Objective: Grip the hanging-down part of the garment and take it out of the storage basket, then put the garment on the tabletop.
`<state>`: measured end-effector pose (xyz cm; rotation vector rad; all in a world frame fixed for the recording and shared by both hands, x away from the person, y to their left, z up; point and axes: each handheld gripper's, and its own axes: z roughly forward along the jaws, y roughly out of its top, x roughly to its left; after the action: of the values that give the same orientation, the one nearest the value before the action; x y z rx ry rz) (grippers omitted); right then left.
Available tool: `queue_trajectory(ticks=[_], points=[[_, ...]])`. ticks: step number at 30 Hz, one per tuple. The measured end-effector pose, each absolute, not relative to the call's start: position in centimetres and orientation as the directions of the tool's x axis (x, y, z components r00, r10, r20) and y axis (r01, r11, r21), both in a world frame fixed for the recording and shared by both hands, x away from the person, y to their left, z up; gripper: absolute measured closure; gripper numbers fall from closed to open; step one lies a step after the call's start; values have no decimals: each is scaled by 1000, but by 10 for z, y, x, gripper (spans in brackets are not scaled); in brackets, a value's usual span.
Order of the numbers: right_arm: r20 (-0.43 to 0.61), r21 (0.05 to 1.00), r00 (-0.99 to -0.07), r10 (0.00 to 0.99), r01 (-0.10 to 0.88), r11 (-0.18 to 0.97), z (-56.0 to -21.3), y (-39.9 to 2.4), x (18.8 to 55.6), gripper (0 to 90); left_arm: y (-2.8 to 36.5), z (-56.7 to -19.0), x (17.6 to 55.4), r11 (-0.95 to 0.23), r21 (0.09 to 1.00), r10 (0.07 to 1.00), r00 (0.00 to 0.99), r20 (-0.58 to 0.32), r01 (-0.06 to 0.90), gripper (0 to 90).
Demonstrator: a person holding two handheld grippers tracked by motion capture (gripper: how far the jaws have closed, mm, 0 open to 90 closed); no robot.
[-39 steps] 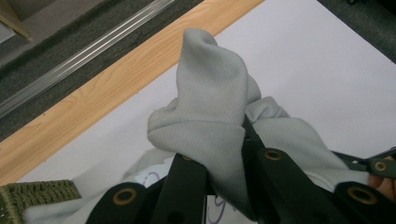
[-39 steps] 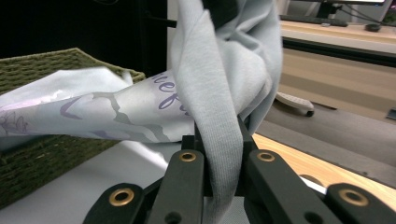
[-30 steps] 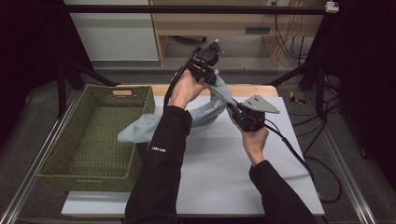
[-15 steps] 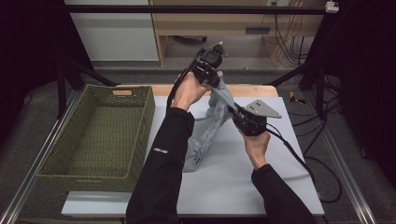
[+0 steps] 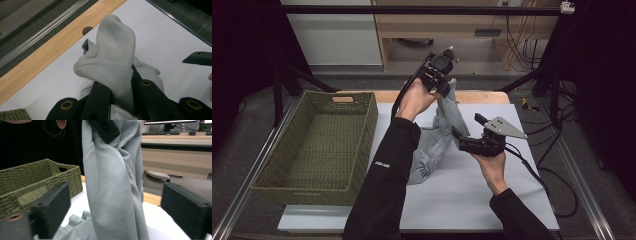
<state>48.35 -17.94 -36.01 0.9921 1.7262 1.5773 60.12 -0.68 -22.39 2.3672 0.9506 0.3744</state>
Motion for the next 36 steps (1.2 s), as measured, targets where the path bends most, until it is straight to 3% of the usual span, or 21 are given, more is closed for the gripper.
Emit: queue_trajectory(ticks=[8,33,36], points=[[72,989,-545,836,148,11,-374,-197,469,11,-1,-230,598,-596,592,695,718,43,542,843],[75,987,-563,823,157,17,-409,-227,431,5,7,-281,576,-651,588,626,778,57,481,839],[39,990,-574,818,134,47,-416,-233,429,4,7,-288,573,-653,592,616,786,53,472,838]])
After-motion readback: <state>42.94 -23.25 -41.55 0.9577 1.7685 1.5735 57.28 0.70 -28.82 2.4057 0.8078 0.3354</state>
